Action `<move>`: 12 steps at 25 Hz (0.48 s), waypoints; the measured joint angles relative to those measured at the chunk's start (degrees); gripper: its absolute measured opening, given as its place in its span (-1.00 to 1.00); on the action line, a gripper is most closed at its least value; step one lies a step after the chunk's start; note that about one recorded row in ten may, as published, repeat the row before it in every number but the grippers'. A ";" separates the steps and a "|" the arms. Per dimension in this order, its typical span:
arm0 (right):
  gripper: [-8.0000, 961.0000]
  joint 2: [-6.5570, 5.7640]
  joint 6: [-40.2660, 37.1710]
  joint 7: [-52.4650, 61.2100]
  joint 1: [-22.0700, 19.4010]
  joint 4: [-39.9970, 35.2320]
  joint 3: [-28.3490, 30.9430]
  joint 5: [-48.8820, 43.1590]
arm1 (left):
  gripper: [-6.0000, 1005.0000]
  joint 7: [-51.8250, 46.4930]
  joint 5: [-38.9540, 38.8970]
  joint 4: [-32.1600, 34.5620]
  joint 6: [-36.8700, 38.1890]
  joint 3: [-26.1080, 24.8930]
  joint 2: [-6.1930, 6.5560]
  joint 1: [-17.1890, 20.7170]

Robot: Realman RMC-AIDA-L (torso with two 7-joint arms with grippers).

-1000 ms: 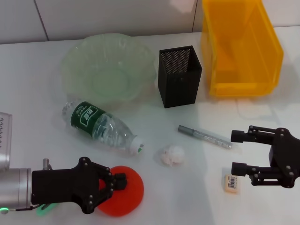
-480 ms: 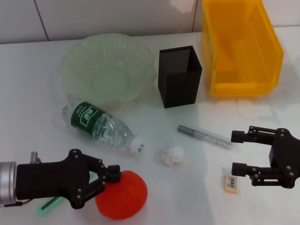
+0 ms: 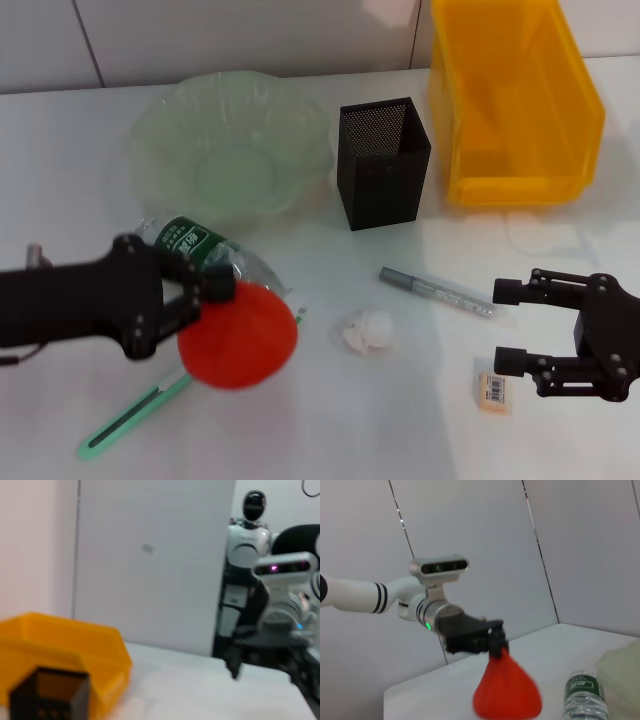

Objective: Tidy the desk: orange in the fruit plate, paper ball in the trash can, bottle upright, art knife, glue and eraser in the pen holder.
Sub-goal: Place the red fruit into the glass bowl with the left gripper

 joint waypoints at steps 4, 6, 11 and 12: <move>0.62 0.00 0.00 0.00 -0.10 0.00 0.00 0.00 | -0.87 -1.47 -5.13 2.67 -3.35 -0.28 0.00 -0.92; 0.62 0.00 0.00 0.00 -0.15 0.00 0.00 0.00 | -0.87 -1.47 -5.13 2.67 -3.35 -0.28 0.00 -0.92; 0.62 0.00 0.00 -0.01 -0.06 0.00 0.00 0.00 | -0.83 -2.42 -11.66 2.15 -18.18 0.06 -0.37 -4.21; 0.62 0.00 0.00 -0.01 -0.06 0.00 0.00 0.00 | -0.81 -2.47 -12.15 1.82 -20.13 0.06 -0.39 -4.74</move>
